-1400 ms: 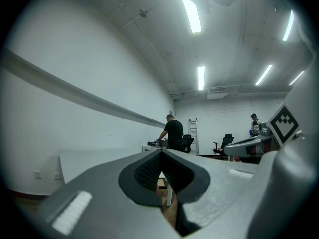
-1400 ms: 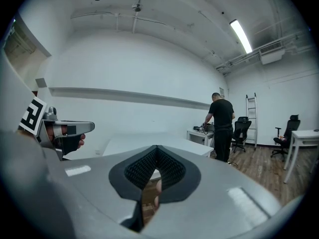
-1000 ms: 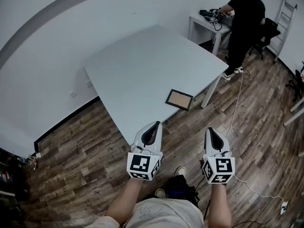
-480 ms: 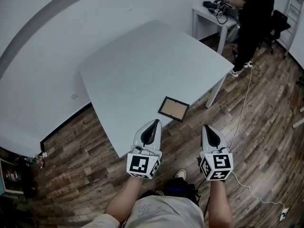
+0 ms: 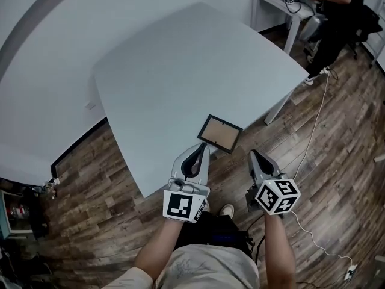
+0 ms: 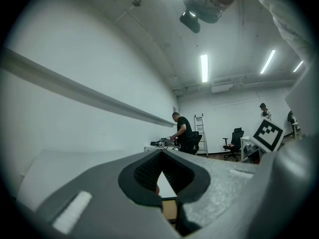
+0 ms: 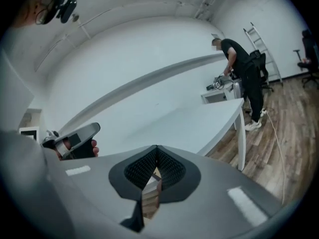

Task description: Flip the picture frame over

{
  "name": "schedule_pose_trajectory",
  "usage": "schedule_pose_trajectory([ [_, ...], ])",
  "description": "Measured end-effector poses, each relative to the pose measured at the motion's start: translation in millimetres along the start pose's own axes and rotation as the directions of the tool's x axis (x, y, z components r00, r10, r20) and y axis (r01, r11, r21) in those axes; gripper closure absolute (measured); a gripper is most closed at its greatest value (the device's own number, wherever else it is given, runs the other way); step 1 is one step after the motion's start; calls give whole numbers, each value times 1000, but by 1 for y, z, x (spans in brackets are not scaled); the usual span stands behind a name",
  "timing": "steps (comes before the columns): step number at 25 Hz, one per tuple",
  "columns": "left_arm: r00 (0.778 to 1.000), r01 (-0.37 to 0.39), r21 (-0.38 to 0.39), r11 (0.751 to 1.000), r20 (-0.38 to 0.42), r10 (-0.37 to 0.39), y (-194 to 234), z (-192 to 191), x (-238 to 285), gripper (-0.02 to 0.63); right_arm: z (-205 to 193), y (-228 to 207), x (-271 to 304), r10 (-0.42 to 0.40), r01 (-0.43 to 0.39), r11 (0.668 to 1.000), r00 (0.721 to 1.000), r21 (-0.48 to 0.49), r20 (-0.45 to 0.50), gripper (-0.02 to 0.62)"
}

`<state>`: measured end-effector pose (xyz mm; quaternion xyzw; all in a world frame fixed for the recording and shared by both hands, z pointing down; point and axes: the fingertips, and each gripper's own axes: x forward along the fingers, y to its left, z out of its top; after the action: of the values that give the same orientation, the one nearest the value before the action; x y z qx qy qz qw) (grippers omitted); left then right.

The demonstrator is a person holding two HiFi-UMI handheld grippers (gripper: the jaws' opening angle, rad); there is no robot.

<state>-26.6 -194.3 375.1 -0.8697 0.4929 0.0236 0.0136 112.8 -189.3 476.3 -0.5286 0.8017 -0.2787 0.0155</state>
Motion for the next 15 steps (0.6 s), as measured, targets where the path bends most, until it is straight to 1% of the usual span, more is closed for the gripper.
schedule_pose_trajectory([
  [3, 1000, 14, -2, 1000, -20, -14, 6, -13, 10, 606, -14, -10, 22, 39, -36, 990, 999, 135, -20, 564],
  [6, 1000, 18, -19, 1000, -14, -19, 10, -21, 18, 606, -31, -20, 37, 90, -77, 956, 995, 282, -33, 530],
  [9, 1000, 27, -26, 999, -12, -27, 13, -26, 22, 606, -49, -29, 46, 146, -118, 902, 989, 416, -36, 494],
  [11, 999, 31, -30, 999, -14, -31, 15, -29, 23, 606, -55, -29, 52, 202, -171, 854, 979, 492, -9, 437],
  [13, 999, 35, -35, 999, -17, -35, 15, -31, 24, 606, -57, -27, 58, 262, -237, 815, 965, 529, 29, 419],
  [15, 999, 42, -44, 998, -21, -43, 13, -35, 27, 606, -64, -32, 61, 291, -262, 790, 956, 554, 37, 399],
])
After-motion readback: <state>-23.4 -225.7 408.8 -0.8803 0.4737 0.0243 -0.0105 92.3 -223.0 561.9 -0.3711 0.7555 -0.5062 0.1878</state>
